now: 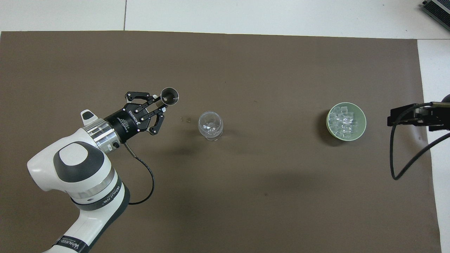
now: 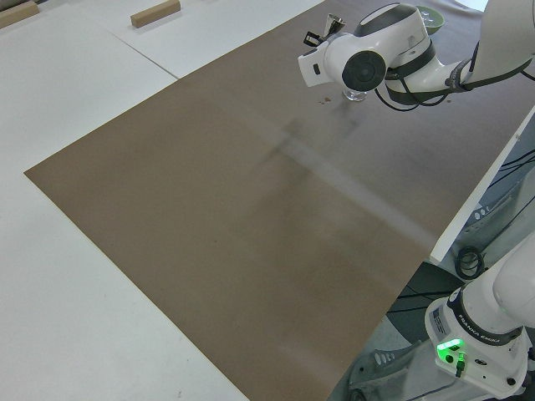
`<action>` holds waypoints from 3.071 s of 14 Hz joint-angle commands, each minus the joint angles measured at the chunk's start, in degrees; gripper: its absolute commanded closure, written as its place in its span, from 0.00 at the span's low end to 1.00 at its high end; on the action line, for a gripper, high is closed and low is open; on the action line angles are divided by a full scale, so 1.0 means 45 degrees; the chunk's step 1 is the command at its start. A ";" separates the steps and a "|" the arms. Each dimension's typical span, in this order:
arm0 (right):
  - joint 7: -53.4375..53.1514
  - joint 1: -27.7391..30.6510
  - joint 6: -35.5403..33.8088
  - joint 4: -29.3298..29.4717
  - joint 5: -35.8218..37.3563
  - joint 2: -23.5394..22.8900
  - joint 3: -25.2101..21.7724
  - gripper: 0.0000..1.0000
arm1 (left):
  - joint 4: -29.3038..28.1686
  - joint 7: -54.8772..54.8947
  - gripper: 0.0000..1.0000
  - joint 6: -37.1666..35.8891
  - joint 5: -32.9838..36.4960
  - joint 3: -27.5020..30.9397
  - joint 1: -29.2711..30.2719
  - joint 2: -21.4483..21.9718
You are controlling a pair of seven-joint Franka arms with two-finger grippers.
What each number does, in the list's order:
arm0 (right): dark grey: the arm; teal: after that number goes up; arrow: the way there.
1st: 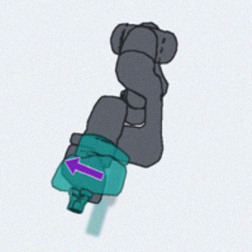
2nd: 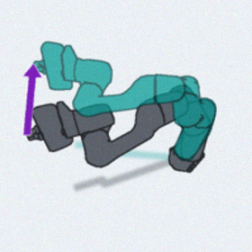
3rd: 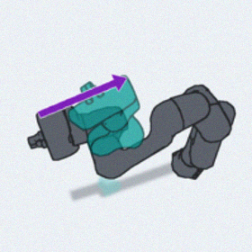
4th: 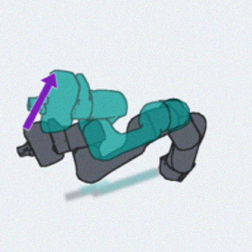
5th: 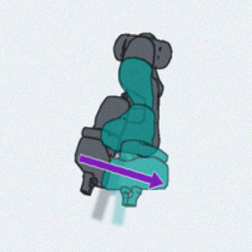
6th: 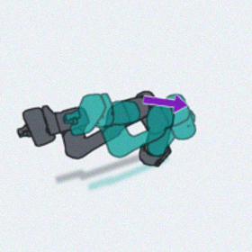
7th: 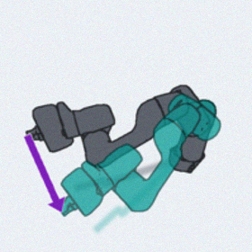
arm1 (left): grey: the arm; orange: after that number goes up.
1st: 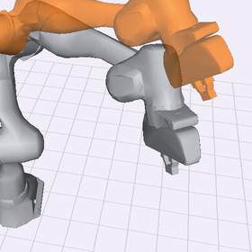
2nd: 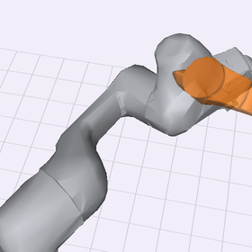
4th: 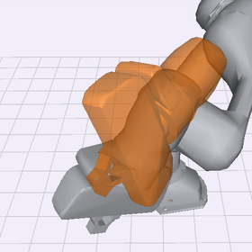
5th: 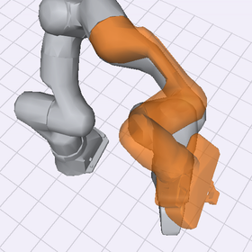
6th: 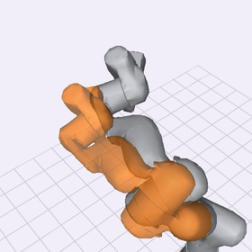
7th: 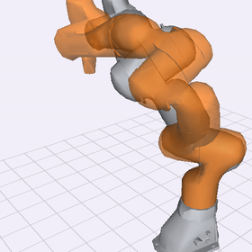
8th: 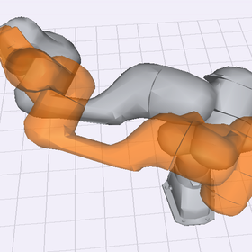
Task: Pour wine and add ice with both arms
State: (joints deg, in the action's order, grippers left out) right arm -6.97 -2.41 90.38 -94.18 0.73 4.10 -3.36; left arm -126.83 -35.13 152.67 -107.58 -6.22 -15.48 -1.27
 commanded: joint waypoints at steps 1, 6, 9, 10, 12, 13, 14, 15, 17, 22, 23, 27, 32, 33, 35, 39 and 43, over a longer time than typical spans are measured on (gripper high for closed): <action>0.0417 0.0066 -0.0046 -0.0283 -0.0200 0.0299 0.0005 0.00 | 0.0059 0.0385 1.00 0.0566 -0.0234 -0.0082 -0.0292 0.0205; 0.0417 0.0066 -0.0046 -0.0283 -0.0200 0.0299 0.0005 0.00 | 0.0059 0.0464 1.00 0.1054 -0.0059 -0.0278 -0.0624 0.0205; 0.0417 0.0086 -0.0046 -0.0283 -0.0200 0.0299 0.0005 0.00 | 0.0235 0.0659 1.00 0.1307 -0.0039 -0.0433 -0.0643 0.0205; 0.0417 0.0067 -0.0046 -0.0283 -0.0200 0.0299 0.0005 0.00 | 0.0254 0.0678 1.00 0.1366 0.0019 -0.0453 -0.0643 0.0205; 0.0417 0.0066 -0.0046 -0.0283 -0.0181 0.0299 0.0005 0.00 | 0.0294 0.1008 1.00 0.1542 0.0039 -0.0473 -0.0643 0.0244; 0.0417 0.0066 -0.0046 -0.0283 -0.0200 0.0299 0.0005 0.00 | 0.0332 0.1088 1.00 0.1640 0.0039 -0.0608 -0.0643 0.0263; 0.0417 0.0066 -0.0046 -0.0283 -0.0181 0.0299 0.0005 0.00 | 0.0333 0.1089 1.00 0.1641 0.0039 -0.0668 -0.0643 0.0264; 0.0417 0.0066 -0.0046 -0.0283 -0.0200 0.0299 0.0005 0.00 | 0.0352 0.1147 1.00 0.1660 0.0039 -0.0688 -0.0643 0.0283; 0.0417 0.0066 -0.0046 -0.0283 -0.0181 0.0299 0.0005 0.00 | 0.0352 0.1400 1.00 0.1951 0.0039 -0.0707 -0.0856 0.0283; 0.0417 0.0066 -0.0046 -0.0283 -0.0200 0.0299 0.0005 0.00 | 0.0469 0.1401 1.00 0.2226 0.0293 -0.0785 -0.0975 0.0244; 0.0417 0.0066 -0.0046 -0.0283 -0.0200 0.0299 0.0005 0.00 | 0.0469 0.1401 1.00 0.2246 0.0293 -0.0766 -0.1091 0.0244; 0.0417 0.0066 -0.0046 -0.0283 -0.0200 0.0299 0.0005 0.00 | 0.0489 0.1440 1.00 0.2617 0.0860 -0.0786 -0.1306 0.0263; 0.0417 0.0066 -0.0046 -0.0283 -0.0200 0.0299 0.0005 0.00 | 0.0469 0.1479 1.00 0.2676 0.1190 -0.0766 -0.1483 0.0302; 0.0417 0.0066 -0.0046 -0.0283 -0.0200 0.0299 0.0005 0.00 | 0.0469 0.1479 1.00 0.2676 0.1346 -0.0785 -0.1483 0.0303; 0.0417 0.0066 -0.0046 -0.0283 -0.0200 0.0299 0.0005 0.00 | 0.0450 0.1538 1.00 0.2676 0.1561 -0.0766 -0.1483 0.0322; 0.0417 0.0066 -0.0046 -0.0283 -0.0200 0.0299 0.0005 0.00 | 0.0333 0.1635 1.00 0.2715 0.1856 -0.0766 -0.1483 0.0459; 0.0417 0.0066 -0.0046 -0.0283 -0.0200 0.0299 0.0005 0.00 | 0.0333 0.1831 1.00 0.2949 0.2461 -0.0786 -0.1599 0.0459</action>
State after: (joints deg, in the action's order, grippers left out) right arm -6.97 -2.41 90.38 -94.19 0.73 4.11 -3.36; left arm -124.79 -27.12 164.50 -97.33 -10.45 -20.85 -0.40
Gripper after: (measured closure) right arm 0.000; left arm 0.797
